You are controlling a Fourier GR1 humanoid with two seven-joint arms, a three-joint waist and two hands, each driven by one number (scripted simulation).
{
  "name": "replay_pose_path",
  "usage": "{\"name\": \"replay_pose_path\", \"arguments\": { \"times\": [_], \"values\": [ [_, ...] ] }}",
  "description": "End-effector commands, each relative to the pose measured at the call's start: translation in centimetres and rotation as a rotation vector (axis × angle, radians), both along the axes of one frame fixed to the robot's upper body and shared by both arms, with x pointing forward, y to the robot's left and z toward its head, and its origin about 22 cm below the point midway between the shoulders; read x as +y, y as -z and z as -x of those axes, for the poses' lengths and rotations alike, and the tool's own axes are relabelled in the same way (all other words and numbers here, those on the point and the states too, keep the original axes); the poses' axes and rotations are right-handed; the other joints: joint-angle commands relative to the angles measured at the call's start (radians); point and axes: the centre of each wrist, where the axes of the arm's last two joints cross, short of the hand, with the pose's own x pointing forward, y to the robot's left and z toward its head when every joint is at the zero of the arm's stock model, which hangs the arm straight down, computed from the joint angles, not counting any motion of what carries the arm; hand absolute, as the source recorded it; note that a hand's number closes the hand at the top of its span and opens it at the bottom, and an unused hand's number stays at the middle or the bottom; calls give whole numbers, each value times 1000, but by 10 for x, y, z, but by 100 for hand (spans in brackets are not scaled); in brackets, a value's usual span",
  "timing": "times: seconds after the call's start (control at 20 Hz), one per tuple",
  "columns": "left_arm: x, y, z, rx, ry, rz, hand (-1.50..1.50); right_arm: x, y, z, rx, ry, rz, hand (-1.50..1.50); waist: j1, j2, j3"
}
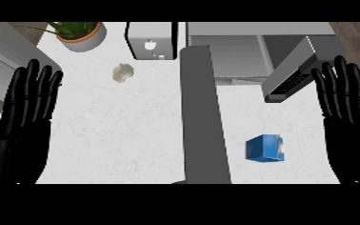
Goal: Pick up the milk, place it into the microwave and close the microwave
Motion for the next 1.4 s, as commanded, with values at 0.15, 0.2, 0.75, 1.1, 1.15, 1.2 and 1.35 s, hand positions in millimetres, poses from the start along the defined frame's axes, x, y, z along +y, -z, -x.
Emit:
{"name": "replay_pose_path", "arguments": {
  "times": [0.15, 0.2, 0.75, 1.1, 1.15, 1.2, 1.35],
  "values": [
    [-17, -1, 15, -36, -21, 4, -150, -17, -13, 50, 20, -47, 22, -150, 14, -20, 15],
    [-26, 7, -2, -38, -23, -16, -150, -10, -20, 70, 18, -103, -8, -150, 2, -20, 15],
    [-11, 33, 69, 99, -102, 188, -150, -7, -24, 130, 53, -177, 28, -150, 16, -23, 15],
    [4, 35, 111, 119, -102, 183, -150, -13, -10, 146, 59, -119, 93, -150, 19, -27, 14],
    [9, 36, 106, 111, -100, 176, -150, -14, -11, 138, 68, -110, 67, -150, 22, -21, 14],
    [10, 45, 109, 127, -98, 190, -150, -12, -6, 148, 67, -105, 74, -150, 16, -23, 14],
    [12, 47, 130, 114, -106, 182, -150, -17, 9, 135, 53, -112, 103, -150, 26, -22, 15]
  ]
}}
